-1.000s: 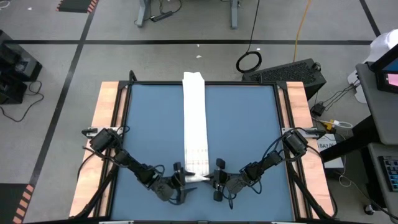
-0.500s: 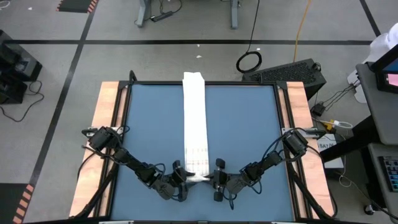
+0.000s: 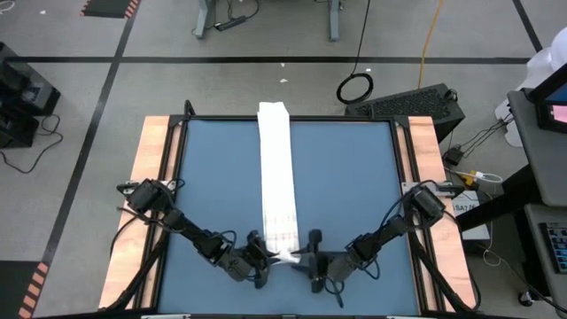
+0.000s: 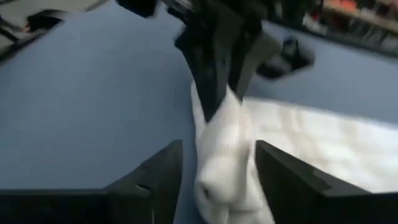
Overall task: Roll towel into tight, uniform cylinder
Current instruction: Roll the white towel
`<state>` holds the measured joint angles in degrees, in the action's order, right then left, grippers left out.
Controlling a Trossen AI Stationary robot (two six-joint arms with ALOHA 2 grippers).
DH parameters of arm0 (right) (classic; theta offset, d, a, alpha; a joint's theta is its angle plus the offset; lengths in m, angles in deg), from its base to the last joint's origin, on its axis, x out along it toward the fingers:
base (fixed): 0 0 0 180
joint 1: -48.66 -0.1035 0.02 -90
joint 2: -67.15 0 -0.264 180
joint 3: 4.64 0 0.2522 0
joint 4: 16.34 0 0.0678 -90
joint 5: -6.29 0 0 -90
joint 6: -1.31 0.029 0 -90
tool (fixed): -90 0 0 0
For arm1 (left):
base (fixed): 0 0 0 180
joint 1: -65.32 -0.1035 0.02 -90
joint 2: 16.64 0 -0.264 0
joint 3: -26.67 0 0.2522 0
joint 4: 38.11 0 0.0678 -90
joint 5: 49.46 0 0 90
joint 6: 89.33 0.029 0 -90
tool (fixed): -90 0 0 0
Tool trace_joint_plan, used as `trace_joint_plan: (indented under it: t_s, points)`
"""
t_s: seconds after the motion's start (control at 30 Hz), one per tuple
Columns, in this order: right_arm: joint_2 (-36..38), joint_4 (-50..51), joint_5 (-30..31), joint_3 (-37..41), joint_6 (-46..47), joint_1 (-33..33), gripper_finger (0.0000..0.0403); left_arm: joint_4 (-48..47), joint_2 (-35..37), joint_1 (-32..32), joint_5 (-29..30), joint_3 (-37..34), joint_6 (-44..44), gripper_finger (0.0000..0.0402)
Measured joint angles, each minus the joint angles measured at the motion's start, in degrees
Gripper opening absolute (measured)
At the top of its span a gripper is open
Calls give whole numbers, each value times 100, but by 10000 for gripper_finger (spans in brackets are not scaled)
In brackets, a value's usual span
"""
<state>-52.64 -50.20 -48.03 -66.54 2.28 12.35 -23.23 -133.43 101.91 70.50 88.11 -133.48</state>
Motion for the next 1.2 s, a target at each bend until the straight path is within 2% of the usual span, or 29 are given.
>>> trace_joint_plan:
  t_s: [0.2, 0.4, 0.67, 1.2]
  points:
    - [212, 120, 113, -2, -964, -269, 214, 21, 171, -269, -970, -5, -210, 40]
    - [194, 99, -305, -2, -870, -298, 205, 13, 205, -569, -1705, -4, -634, 44]
    - [194, 93, -285, -7, -462, -190, 203, -25, 225, -727, -1973, 0, -953, 39]
    - [154, 402, -362, -17, 451, -20, 203, -28, 230, -721, -1925, 0, -1467, 39]
